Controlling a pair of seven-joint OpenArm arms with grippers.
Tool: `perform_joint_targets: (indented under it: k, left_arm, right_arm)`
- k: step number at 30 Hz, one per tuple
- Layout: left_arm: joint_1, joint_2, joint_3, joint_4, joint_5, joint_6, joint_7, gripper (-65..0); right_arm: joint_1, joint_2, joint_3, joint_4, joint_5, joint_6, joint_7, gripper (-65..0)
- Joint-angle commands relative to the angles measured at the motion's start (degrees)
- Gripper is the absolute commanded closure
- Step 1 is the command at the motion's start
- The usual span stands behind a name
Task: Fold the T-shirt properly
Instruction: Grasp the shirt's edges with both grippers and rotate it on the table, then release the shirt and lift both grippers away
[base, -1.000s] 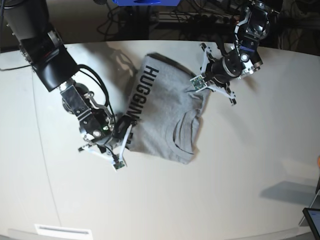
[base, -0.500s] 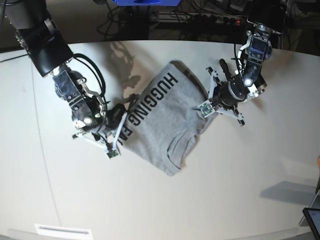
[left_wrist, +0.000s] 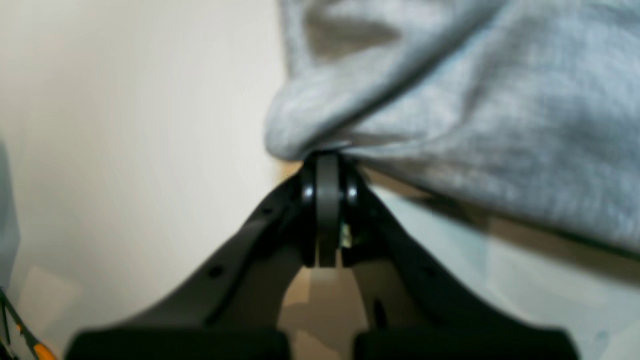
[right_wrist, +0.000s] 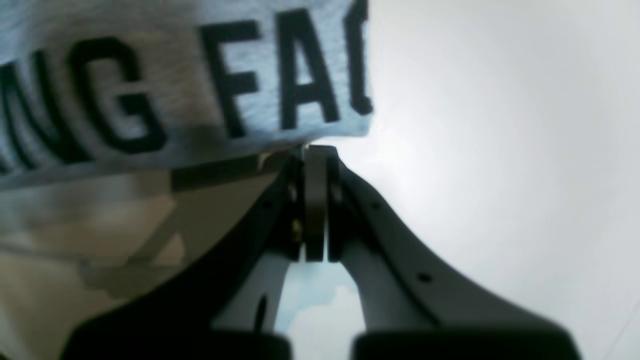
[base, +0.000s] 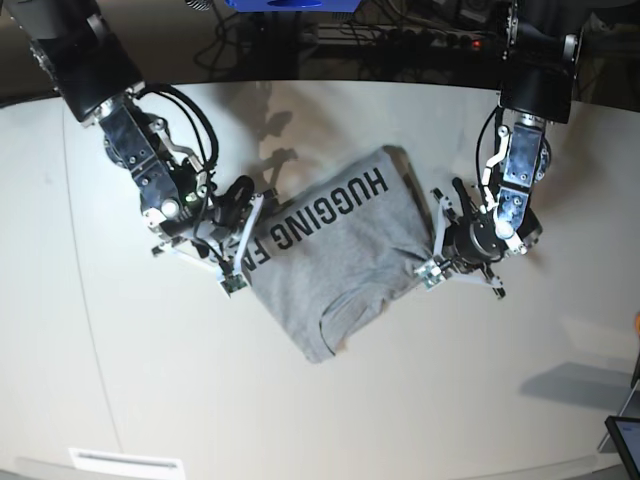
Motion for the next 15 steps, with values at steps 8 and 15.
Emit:
perform_joint_targets:
  k: [8,15]
  left_arm:
    - [-9.13,3.31,2.93,-6.33,0.11,0.38,-0.86,0.0]
    - [-14.41,6.57,7.41,-12.75,0.11,0.38,-2.18,0.0]
  right_arm:
    - [3.15,2.19,2.1,1.38,-0.62,-0.12,1.27,0.0]
    - [6.57,2.45,5.09,-6.18,-0.62,-0.12,3.38,0.0]
